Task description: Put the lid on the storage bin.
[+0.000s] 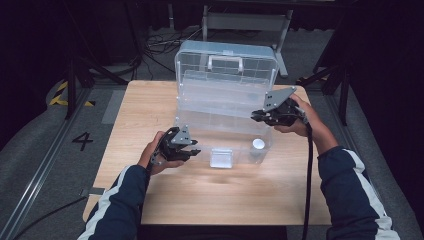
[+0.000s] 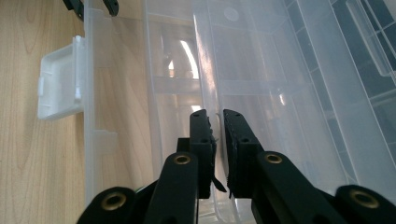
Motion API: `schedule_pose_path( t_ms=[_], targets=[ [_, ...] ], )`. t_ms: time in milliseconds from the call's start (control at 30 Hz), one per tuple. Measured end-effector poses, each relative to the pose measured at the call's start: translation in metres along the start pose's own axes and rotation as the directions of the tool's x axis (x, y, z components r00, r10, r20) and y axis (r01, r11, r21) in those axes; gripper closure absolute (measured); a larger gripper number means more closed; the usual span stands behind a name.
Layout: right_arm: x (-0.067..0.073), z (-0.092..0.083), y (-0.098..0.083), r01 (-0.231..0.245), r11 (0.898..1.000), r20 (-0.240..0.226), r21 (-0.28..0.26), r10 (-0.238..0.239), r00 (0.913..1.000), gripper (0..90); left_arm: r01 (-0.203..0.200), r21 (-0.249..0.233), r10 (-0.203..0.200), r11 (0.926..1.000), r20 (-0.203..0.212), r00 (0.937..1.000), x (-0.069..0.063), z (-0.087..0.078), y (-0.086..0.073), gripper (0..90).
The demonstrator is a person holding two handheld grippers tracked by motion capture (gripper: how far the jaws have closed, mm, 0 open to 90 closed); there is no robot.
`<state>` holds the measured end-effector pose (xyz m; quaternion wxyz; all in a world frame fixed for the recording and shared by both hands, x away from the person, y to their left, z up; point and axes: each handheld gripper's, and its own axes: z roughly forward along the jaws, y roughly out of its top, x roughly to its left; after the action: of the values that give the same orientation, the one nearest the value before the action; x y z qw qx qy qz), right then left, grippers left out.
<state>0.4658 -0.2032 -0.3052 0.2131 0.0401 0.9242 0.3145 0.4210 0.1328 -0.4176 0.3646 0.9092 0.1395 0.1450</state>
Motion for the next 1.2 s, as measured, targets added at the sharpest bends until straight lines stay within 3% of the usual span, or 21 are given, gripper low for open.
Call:
schedule_pose_path(
  t_ms=[500,667,800,867,933,1033,1100,1200],
  targets=[
    [0.008,0.0,-0.005,-0.005,1.0,-0.002,-0.017,0.005,1.0,83.1,0.021,-0.008,-0.021,0.9997,-0.006,0.9998,0.001,-0.001,-0.002,61.9],
    [0.009,0.0,-0.006,-0.012,1.0,-0.007,-0.024,0.011,0.9999,83.1,0.029,0.011,-0.029,0.9995,-0.011,0.9995,0.002,-0.003,-0.005,54.1],
    [0.008,0.0,-0.007,-0.014,0.999,-0.002,-0.03,0.014,0.9999,82.9,0.039,0.03,-0.039,0.9988,0.013,0.9992,0.003,-0.01,-0.004,50.5],
    [0.007,0.0,-0.007,-0.011,1.0,-0.011,-0.027,0.01,0.9999,82.9,0.03,0.047,-0.03,0.9985,-0.007,0.9995,0.002,-0.015,-0.004,47.8],
    [0.007,0.0,-0.007,-0.02,0.999,-0.011,-0.031,0.019,0.9998,82.9,0.044,0.035,-0.044,0.9984,0.008,0.999,0.001,-0.021,-0.005,45.8],
    [0.008,0.0,-0.007,-0.02,0.999,-0.006,-0.034,0.02,0.9998,82.8,0.069,0.033,-0.069,0.9971,-0.001,0.9976,0.003,-0.026,-0.006,41.8],
    [0.008,0.0,-0.008,-0.03,0.999,-0.009,-0.041,0.03,0.9995,82.7,0.038,0.052,-0.037,0.9979,-0.026,0.999,0.002,-0.026,-0.004,42.5],
    [0.008,0.0,-0.007,-0.024,0.999,-0.006,-0.038,0.024,0.9997,82.7,0.049,0.044,-0.049,0.9978,-0.009,0.9988,0.006,-0.03,-0.001,40.2]
  ],
)
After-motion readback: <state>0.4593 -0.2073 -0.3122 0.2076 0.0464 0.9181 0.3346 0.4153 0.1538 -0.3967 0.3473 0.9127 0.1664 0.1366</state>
